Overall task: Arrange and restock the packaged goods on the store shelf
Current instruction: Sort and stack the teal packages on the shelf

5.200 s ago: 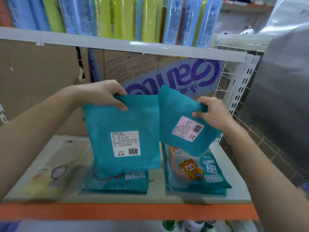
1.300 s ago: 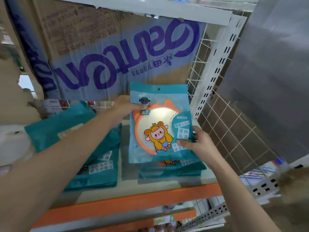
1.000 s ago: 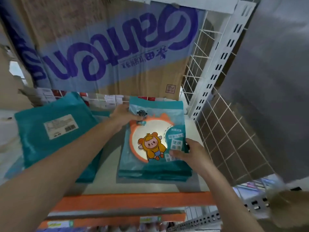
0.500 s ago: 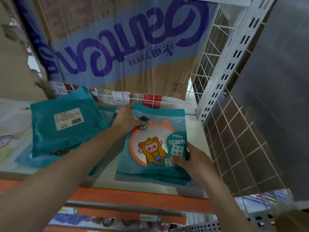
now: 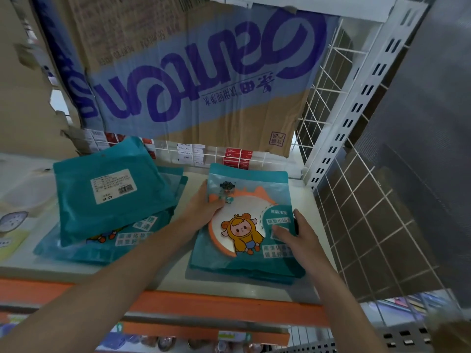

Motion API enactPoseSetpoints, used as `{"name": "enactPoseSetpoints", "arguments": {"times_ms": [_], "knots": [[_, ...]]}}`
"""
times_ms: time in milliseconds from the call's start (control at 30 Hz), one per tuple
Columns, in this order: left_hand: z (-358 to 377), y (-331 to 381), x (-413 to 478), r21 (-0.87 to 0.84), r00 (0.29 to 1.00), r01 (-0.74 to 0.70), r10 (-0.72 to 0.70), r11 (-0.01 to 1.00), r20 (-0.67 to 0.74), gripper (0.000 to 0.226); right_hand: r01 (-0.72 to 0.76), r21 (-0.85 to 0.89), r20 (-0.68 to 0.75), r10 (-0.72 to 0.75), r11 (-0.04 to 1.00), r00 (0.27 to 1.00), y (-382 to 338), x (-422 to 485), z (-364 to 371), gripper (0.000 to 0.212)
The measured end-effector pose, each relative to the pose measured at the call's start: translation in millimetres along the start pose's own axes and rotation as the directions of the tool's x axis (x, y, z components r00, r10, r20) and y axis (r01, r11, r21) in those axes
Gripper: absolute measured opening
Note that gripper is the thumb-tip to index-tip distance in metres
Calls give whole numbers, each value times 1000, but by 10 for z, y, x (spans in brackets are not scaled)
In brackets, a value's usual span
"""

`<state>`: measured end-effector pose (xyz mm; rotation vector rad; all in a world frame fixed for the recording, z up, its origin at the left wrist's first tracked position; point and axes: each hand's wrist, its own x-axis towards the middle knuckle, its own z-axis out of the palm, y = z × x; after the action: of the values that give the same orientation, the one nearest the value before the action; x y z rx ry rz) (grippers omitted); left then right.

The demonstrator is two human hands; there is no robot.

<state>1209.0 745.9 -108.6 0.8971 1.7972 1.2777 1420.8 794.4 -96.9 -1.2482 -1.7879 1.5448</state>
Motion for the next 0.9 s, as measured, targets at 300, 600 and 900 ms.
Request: {"name": "enactPoseSetpoints", "arguments": {"times_ms": [300,600,900], "knots": [[104,-44,-22,-147,1000,8,-13,989,-29,43,32,-9,2,-32,999,999,18,69,-7,30],[80,-6,13,-126,1000,16,-19,992,-21,43,44,40,-21,-43,998,999,76,52,2,30],[46,-68,-21,-256,998,39,-51,966,-43,38,77,4,6,-77,997,997,69,88,6,28]]}}
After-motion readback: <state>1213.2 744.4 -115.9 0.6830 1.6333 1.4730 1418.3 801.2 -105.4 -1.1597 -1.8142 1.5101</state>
